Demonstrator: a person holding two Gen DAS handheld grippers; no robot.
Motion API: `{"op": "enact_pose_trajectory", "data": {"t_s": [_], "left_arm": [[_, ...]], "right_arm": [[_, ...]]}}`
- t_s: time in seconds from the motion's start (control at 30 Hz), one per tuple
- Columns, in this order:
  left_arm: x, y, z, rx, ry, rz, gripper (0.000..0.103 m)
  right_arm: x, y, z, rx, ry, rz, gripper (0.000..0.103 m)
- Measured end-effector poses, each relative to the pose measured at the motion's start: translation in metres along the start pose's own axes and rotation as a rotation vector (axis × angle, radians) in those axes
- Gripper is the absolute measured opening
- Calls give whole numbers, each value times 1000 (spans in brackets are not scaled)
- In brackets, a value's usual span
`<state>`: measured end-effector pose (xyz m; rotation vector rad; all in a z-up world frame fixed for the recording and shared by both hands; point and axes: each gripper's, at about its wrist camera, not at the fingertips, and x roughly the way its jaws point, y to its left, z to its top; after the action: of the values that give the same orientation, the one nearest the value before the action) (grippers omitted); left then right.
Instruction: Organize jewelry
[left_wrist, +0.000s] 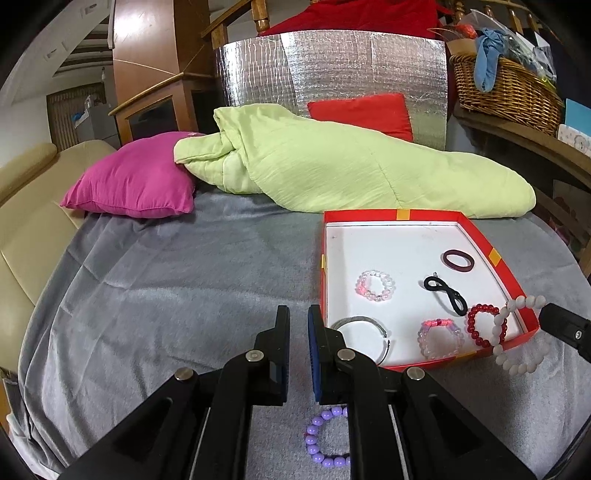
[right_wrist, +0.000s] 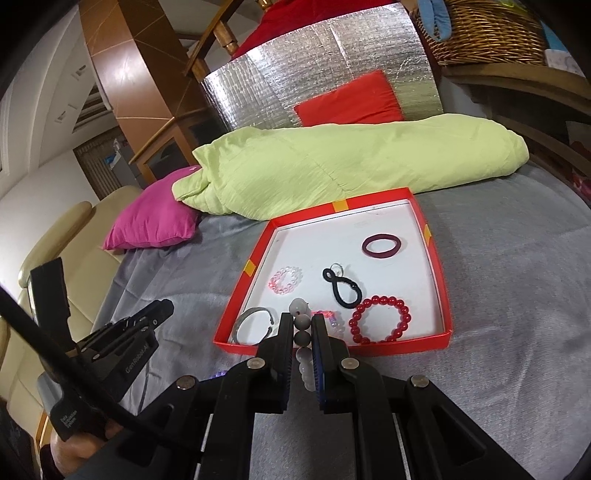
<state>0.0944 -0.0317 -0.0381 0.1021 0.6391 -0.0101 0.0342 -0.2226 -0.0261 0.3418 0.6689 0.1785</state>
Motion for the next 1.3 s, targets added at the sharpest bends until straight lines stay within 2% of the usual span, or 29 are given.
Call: {"op": "enact_pose_trajectory", "data": {"t_s": [0.43, 0.93, 1.3], "left_arm": [[9, -11, 4, 19, 3, -9, 10], [23, -29, 8, 35, 25, -46, 10], [32, -44, 8, 77, 19, -34, 10]], "right_arm": [[3, -9, 6, 34, -7, -27, 10], [12, -29, 24, 76, -33, -106, 10], [28, -35, 35, 80, -31, -128, 10]]}}
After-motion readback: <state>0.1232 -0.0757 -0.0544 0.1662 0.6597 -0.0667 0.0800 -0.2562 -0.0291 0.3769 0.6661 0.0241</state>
